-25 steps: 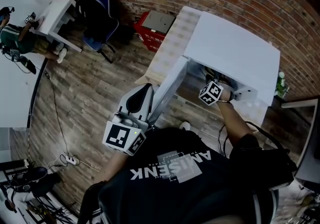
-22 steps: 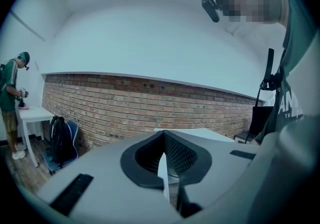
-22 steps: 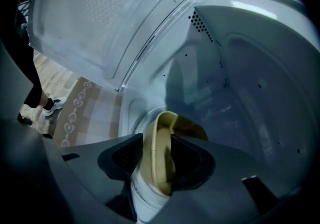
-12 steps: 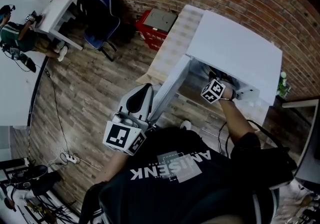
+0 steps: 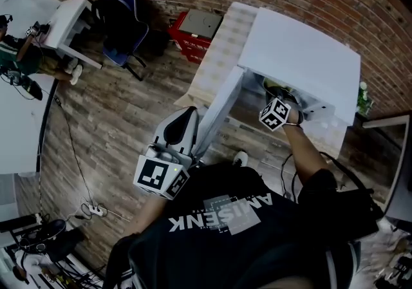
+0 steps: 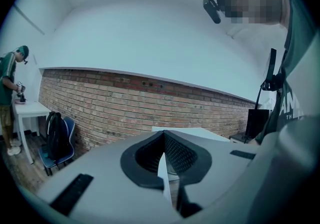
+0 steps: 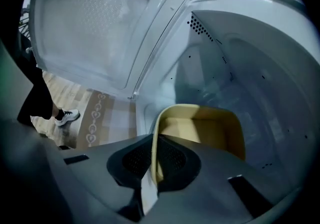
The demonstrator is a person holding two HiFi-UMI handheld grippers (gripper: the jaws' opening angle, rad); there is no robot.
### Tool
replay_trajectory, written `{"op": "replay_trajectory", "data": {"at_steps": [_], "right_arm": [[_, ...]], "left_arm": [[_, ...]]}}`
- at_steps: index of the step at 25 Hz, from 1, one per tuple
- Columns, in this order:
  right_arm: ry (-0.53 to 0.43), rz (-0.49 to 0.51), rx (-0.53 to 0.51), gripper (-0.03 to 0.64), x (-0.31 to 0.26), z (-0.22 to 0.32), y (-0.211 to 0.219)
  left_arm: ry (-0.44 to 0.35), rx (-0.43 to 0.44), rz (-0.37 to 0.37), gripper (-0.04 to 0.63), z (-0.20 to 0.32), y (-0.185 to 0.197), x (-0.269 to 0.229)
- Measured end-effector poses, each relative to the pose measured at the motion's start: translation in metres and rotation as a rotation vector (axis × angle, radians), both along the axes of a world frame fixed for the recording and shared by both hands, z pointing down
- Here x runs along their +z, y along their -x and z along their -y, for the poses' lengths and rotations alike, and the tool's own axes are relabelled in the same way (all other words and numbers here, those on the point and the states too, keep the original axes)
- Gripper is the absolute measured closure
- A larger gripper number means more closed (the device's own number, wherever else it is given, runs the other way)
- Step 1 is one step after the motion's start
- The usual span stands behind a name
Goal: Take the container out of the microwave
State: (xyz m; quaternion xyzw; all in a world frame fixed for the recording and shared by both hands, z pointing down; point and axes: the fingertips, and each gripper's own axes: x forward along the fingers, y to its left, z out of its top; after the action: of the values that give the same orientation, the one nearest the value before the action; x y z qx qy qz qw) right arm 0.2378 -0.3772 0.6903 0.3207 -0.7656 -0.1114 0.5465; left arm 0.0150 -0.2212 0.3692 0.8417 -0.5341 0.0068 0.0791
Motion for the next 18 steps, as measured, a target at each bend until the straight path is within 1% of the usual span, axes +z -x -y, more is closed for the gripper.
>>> {"op": "replay_trajectory", "data": {"at_steps": [9,11,14,18], "right_arm": [[0.045,0.029,0.024,0.571,-0.008,-0.037,0.005],[0.066,0.04,0.033,0.572,-0.009,-0.047,0.007],[0.112,0.058,0.045,0.572,-0.01,-0.064,0.012],[0.146,0.077,0.075,0.572,-0.012,-0.083,0.019]], "left_arm": [[-0.008,0.082,-0.038,0.583,-0.002,-0.001,0.003],[-0.01,0.096,-0.029,0.583,-0.003,0.001,0.005],[-0.036,0.134,0.0,0.583,-0.006,0.0,0.003],[-0.044,0.188,-0.018,0.583,-0.009,0.0,0.001]]}}
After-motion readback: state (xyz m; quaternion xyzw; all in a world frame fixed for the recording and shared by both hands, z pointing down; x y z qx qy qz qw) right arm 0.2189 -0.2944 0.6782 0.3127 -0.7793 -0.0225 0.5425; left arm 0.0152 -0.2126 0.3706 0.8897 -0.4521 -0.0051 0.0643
